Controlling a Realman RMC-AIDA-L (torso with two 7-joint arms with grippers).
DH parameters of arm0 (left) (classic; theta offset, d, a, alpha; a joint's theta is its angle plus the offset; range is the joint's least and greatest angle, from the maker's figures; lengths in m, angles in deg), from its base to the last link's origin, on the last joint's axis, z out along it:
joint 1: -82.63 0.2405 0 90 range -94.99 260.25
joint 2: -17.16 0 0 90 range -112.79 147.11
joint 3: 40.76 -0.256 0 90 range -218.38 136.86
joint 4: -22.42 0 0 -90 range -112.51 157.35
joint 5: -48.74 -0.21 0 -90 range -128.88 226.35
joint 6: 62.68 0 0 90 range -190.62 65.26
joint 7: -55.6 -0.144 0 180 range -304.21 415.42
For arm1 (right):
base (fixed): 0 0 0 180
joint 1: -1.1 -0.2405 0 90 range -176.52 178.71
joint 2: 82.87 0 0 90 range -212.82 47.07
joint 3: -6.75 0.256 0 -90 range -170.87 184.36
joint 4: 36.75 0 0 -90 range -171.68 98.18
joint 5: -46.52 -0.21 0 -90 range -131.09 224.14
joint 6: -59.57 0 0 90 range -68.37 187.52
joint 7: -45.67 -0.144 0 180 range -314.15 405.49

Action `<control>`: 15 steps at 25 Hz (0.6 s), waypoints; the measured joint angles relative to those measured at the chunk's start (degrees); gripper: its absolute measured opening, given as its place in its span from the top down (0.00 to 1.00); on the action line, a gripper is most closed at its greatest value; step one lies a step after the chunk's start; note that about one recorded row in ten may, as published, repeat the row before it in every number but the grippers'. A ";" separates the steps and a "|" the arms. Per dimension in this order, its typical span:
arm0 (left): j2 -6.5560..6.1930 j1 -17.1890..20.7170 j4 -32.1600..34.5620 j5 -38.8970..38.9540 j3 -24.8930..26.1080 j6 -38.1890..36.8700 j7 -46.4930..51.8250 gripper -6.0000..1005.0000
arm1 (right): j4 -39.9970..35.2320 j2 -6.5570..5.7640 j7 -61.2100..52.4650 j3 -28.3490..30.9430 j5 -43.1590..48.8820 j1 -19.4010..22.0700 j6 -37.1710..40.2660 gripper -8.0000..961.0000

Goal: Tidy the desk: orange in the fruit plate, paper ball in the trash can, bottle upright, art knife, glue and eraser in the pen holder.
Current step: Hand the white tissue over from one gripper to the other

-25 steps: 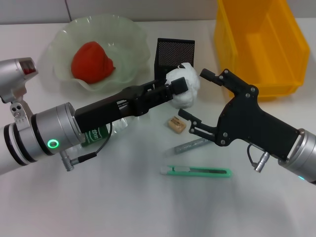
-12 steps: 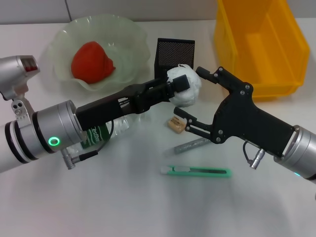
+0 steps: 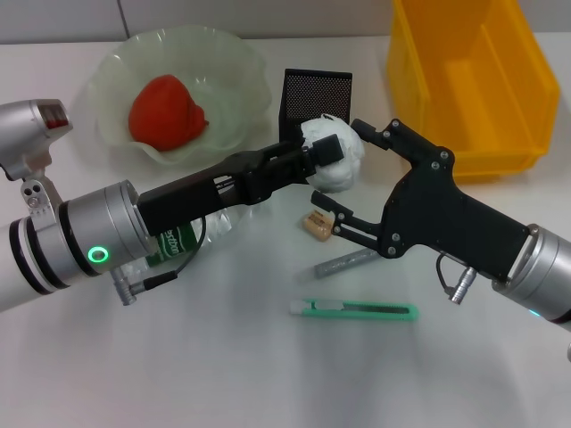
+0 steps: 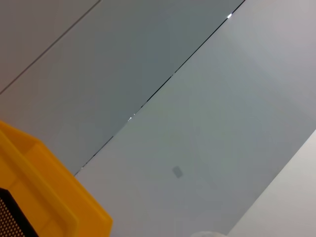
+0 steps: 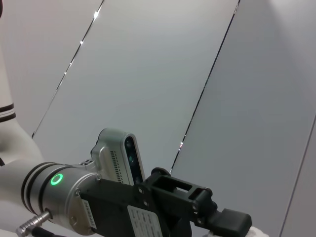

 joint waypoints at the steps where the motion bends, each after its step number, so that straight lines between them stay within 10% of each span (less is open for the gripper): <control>1: 0.00 0.00 0.00 0.00 0.00 -0.03 0.00 0.50 | 0.08 0.00 0.00 0.00 0.00 -0.03 -0.01 0.20; 15: -0.01 -0.11 -0.08 0.08 -0.30 -0.21 -0.24 0.50 | 0.15 0.00 0.00 0.00 0.02 0.05 0.06 0.44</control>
